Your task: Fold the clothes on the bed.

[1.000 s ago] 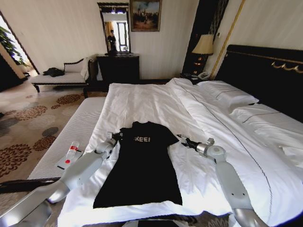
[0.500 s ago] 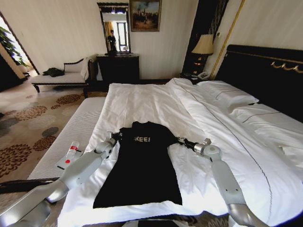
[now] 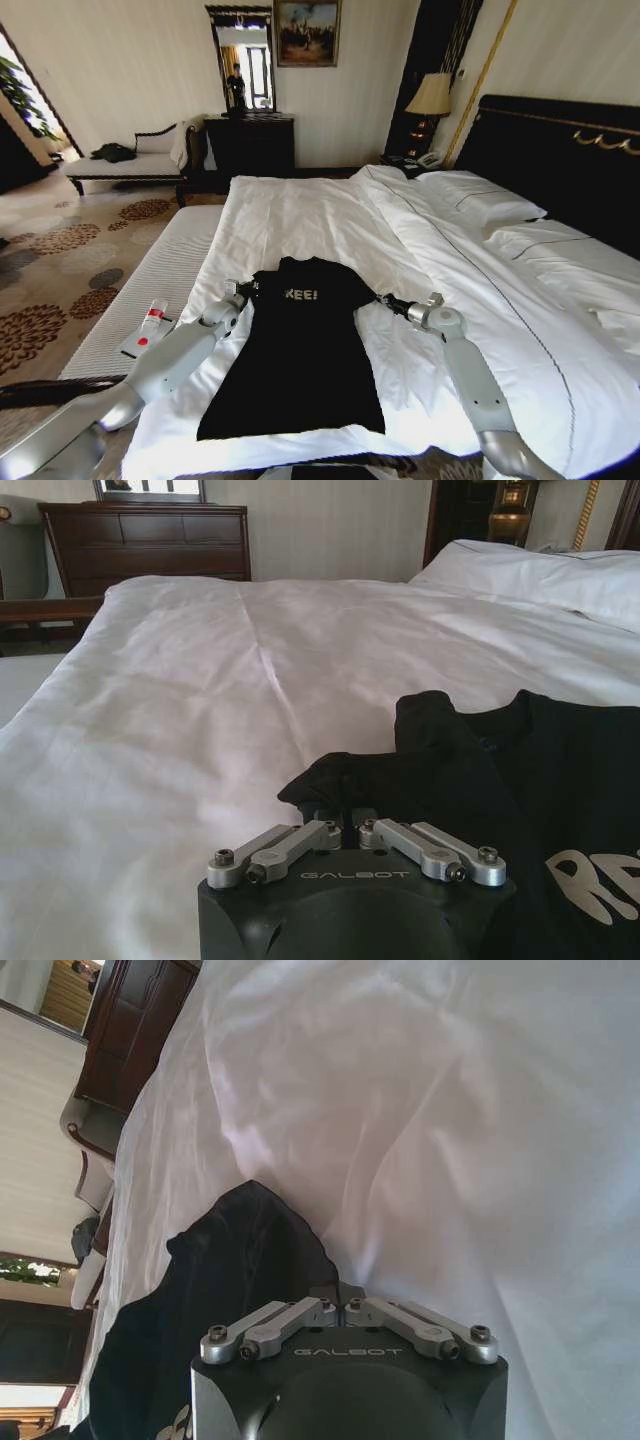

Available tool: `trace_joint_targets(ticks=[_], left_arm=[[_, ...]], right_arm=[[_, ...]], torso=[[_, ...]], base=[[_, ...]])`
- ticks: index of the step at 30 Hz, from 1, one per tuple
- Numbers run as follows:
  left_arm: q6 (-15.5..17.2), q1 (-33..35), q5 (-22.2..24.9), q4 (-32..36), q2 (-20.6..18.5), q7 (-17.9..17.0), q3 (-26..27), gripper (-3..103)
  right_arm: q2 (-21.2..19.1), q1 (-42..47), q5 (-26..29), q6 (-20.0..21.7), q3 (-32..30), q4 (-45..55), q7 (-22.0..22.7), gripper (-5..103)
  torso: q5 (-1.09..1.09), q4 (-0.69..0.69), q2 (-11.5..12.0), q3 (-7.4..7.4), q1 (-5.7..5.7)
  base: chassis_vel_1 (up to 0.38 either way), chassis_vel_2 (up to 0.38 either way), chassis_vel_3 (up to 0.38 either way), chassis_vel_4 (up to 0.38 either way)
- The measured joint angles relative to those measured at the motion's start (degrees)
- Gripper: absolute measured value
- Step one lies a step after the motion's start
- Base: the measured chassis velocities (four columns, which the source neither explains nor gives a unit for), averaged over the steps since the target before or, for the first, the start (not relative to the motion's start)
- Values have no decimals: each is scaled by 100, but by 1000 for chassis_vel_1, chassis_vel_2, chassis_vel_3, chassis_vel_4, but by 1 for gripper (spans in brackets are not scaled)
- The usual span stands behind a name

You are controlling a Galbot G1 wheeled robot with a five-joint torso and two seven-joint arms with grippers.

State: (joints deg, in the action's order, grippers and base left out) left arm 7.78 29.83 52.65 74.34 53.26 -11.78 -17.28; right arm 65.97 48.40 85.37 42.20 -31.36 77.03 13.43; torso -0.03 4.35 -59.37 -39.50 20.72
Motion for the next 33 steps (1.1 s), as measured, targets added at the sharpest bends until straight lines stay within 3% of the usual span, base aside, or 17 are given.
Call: trace_joint_targets(ticks=[11, 26, 28, 29, 30, 32, 33], left_arm=[[0, 85, -1, 111, -100, -8, 102, 3], [-29, 202, -31, 89, -190, 46, 318, 3], [-50, 201, -57, 14, -189, 79, 366, 3], [-63, 192, -77, -38, -185, 102, 378, 3], [-71, 170, -91, -94, -184, 131, 378, 3], [-79, 130, -99, -152, -190, 161, 356, 3], [-88, 49, -100, -237, -203, 219, 288, 3]], right_arm=[[-442, -359, -551, 0, 472, -225, -322, 0], [-434, -729, -1014, -152, 750, -554, -526, -3], [-440, -614, -1030, -177, 699, -444, -514, 7], [-446, -532, -1056, -190, 668, -367, -507, 7], [-448, -423, -1080, -205, 625, -255, -493, 18], [-445, -282, -1087, -212, 570, -109, -472, 18], [-433, -41, -1089, -223, 488, 132, -436, 29]], torso=[[0, 0, 0, 0, 0], [-1, -2, 0, 0, 0], [0, -2, 0, 0, 0], [-1, -2, 0, 0, 0], [-1, -2, 0, 0, 0], [-1, -2, 0, 0, 0], [-1, -1, 0, 0, 0]], base=[[0, 0, 0, 0], [0, 0, 0, 0], [0, 0, 0, 0], [0, 0, 0, 0], [0, 0, 0, 0], [0, 0, 0, 0], [0, 0, 0, 0]])
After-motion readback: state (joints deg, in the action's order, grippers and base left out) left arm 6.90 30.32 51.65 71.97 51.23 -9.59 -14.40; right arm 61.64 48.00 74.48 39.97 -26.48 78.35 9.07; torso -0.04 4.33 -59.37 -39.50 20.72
